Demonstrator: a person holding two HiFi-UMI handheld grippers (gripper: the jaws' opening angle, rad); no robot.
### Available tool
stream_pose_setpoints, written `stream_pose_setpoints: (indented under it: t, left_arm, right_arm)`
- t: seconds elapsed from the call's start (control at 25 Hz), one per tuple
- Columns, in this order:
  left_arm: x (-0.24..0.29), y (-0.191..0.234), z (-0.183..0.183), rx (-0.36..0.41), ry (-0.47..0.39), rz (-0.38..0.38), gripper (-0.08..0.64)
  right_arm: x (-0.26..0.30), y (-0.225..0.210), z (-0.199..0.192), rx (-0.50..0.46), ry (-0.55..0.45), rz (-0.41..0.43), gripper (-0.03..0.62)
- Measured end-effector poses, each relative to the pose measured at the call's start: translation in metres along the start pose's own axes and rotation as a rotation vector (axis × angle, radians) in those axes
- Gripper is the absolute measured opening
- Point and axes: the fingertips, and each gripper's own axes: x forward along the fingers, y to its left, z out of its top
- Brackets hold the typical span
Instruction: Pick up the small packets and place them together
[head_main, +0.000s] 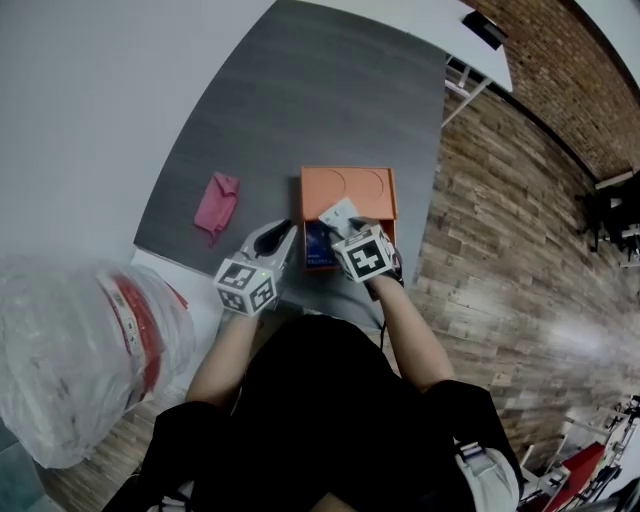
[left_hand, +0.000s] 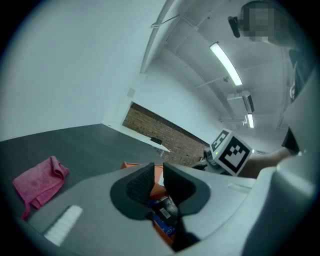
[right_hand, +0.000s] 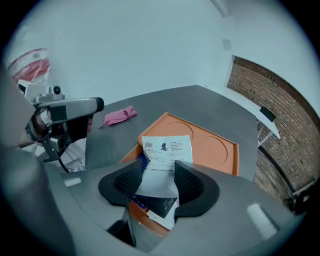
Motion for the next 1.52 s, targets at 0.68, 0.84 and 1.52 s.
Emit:
stream_pose_setpoints:
  t: [0.68,0.84,1.52]
  left_arm:
    - [-0.002,0.03,-0.003,-0.024,0.003,0.09,0.052]
    - [-0.002,0.031,-0.003,-0.02,0.009,0.096,0.053]
    - [-0.002,0.033,-0.002,-0.021,0.017,0.092,0.053]
  right_arm:
    - [0.041,-0.014,0.05,-0.052,-0.005,0.027,0.205]
    - [0.048,-0.019,0.061,-0.065,-0.016,0.028,0.206]
    - [0.045,-0.017,0.071,-0.076,-0.073,0.025,0.242]
